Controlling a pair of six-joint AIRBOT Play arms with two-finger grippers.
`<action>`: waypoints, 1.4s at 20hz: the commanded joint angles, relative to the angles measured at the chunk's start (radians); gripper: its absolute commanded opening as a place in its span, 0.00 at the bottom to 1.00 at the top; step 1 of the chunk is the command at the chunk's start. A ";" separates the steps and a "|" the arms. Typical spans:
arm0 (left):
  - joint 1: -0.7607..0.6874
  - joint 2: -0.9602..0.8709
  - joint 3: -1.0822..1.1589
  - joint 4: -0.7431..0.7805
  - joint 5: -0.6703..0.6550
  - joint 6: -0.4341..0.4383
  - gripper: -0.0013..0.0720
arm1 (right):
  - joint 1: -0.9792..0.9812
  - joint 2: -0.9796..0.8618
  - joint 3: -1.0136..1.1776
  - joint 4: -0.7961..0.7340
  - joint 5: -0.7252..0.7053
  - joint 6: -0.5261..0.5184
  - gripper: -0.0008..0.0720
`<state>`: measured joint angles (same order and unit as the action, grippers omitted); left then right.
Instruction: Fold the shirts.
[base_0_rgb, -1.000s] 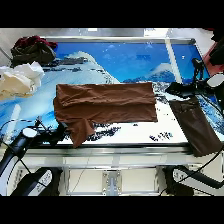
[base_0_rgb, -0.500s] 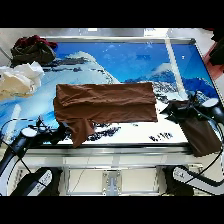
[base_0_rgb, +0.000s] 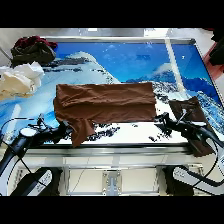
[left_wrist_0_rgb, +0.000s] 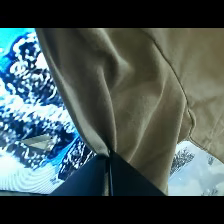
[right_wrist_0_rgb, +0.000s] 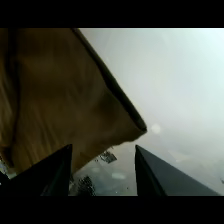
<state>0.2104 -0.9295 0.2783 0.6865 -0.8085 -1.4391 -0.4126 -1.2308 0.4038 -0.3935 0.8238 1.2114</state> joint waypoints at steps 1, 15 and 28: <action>0.000 0.000 0.001 -0.005 0.000 0.012 0.04 | 0.007 -0.002 -0.024 0.103 -0.121 -0.034 0.59; 0.001 0.226 0.367 0.241 -0.302 -0.042 0.04 | -0.068 0.360 0.002 0.273 0.176 -0.095 0.06; -0.261 -0.296 0.791 0.571 0.003 -0.134 0.04 | 0.076 0.154 0.371 -0.251 -0.019 0.134 0.06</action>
<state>-0.0036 -1.0401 0.9859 1.1683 -0.8879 -1.5188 -0.3820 -0.9539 0.7406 -0.5316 0.8848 1.3136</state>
